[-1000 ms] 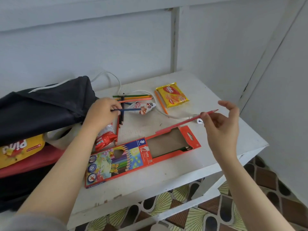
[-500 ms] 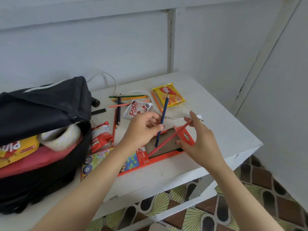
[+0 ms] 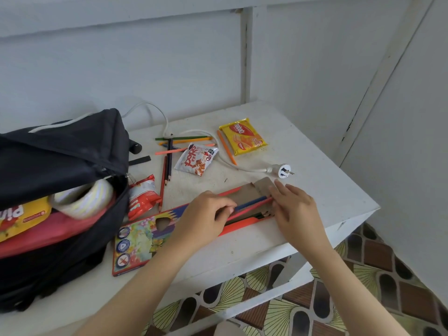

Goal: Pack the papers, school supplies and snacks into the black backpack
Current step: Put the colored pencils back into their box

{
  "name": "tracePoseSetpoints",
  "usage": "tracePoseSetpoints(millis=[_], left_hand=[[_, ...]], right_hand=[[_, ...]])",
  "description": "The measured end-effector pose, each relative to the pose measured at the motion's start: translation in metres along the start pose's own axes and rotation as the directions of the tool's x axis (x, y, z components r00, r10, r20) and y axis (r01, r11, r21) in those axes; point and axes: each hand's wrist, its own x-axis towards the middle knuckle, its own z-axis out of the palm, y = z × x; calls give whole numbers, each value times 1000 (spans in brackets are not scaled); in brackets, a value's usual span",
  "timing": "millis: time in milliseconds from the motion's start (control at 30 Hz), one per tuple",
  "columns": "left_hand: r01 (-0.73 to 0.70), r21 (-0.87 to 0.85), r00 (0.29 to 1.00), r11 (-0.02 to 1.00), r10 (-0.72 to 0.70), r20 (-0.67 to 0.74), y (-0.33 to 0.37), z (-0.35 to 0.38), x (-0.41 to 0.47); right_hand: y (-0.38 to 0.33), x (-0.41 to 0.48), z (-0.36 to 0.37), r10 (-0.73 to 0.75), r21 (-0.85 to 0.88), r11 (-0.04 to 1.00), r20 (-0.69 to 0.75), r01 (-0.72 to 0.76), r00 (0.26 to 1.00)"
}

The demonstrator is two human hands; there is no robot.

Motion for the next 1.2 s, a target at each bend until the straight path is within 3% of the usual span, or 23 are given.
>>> tracePoseSetpoints(millis=[100,200,267,433,600,767,867,1033,1200], left_hand=[[-57,49,998,997,59,-30,-8,3,-11],[-82,131,990,988,96,-105,-14,7,-19],[-69,142,987,987,89,-136,-15,7,-22],[-55,30,993,998,58,-102,-14,5,-30],[44,-95,997,995,-50,-65,-14,9,-33],[42,-141,995,989,-54,-86,-13,6,-33],[54,-95,992,994,-64,-104,-16,-14,-20],[96,130,989,987,-80,-121,-47,-73,12],[200,337,975,920,-220,21,-81,-110,37]], right_hand=[[1,-6,0,-38,-86,995,112,48,993],[-4,-7,-9,16,-31,999,281,-7,960],[-7,-10,-11,17,-10,1000,319,-14,948],[-16,-20,-7,-12,-56,998,206,24,978],[-19,-22,-6,-34,-78,996,197,51,980],[-28,0,-12,-21,138,990,152,0,988],[-33,29,-9,-25,230,973,37,16,999],[-34,91,12,-6,49,999,1,5,1000],[-37,141,37,145,-232,969,238,-89,960]])
